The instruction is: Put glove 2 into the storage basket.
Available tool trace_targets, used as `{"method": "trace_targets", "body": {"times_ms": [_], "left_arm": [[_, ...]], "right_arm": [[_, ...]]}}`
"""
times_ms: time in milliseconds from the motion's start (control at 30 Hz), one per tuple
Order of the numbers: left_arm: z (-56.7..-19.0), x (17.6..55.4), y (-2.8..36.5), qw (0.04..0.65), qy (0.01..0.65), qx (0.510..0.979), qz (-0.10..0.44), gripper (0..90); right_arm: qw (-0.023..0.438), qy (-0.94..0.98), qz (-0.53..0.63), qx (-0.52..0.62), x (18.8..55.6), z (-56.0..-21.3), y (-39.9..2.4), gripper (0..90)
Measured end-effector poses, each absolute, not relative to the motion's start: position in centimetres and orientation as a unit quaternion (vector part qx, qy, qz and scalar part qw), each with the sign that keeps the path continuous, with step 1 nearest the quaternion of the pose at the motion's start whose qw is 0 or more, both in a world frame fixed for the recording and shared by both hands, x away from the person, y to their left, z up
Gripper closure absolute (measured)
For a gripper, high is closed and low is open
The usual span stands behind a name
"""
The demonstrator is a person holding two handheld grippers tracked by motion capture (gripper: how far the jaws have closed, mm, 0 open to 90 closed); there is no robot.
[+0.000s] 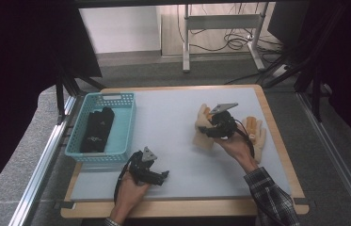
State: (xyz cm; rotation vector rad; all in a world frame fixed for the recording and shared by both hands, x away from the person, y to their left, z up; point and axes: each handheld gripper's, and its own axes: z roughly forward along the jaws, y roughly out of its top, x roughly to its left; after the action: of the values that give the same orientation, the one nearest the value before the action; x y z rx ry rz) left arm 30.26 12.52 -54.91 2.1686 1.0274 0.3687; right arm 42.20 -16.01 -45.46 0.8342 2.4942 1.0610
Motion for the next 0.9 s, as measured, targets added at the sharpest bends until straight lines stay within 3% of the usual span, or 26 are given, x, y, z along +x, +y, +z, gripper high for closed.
{"method": "trace_targets", "body": {"times_ms": [267,400,433,567,800,900], "left_arm": [[-54.9,30.3,12.5,0.350,0.397,0.836,0.144,2.3],[-54.9,30.3,12.5,0.351,0.397,0.836,0.143,2.3],[-54.9,30.3,12.5,0.350,0.396,0.837,0.143,2.3],[-54.9,30.3,12.5,0.350,0.396,0.837,0.143,2.3],[-54.9,30.3,12.5,0.350,0.397,0.836,0.143,2.3],[-54.9,30.3,12.5,0.350,0.396,0.837,0.143,2.3]], "right_arm": [[0.109,0.902,0.358,0.215,37.4,-46.6,-13.9,51.7],[0.109,0.908,0.340,0.217,37.1,-48.5,-13.4,47.4],[0.089,0.909,0.339,0.225,37.2,-49.6,-13.3,41.3],[0.097,0.902,0.350,0.234,37.4,-49.9,-13.7,37.5],[0.111,0.887,0.364,0.262,38.0,-49.1,-15.5,38.3],[0.116,0.878,0.367,0.283,38.5,-49.1,-16.8,44.8]]}}
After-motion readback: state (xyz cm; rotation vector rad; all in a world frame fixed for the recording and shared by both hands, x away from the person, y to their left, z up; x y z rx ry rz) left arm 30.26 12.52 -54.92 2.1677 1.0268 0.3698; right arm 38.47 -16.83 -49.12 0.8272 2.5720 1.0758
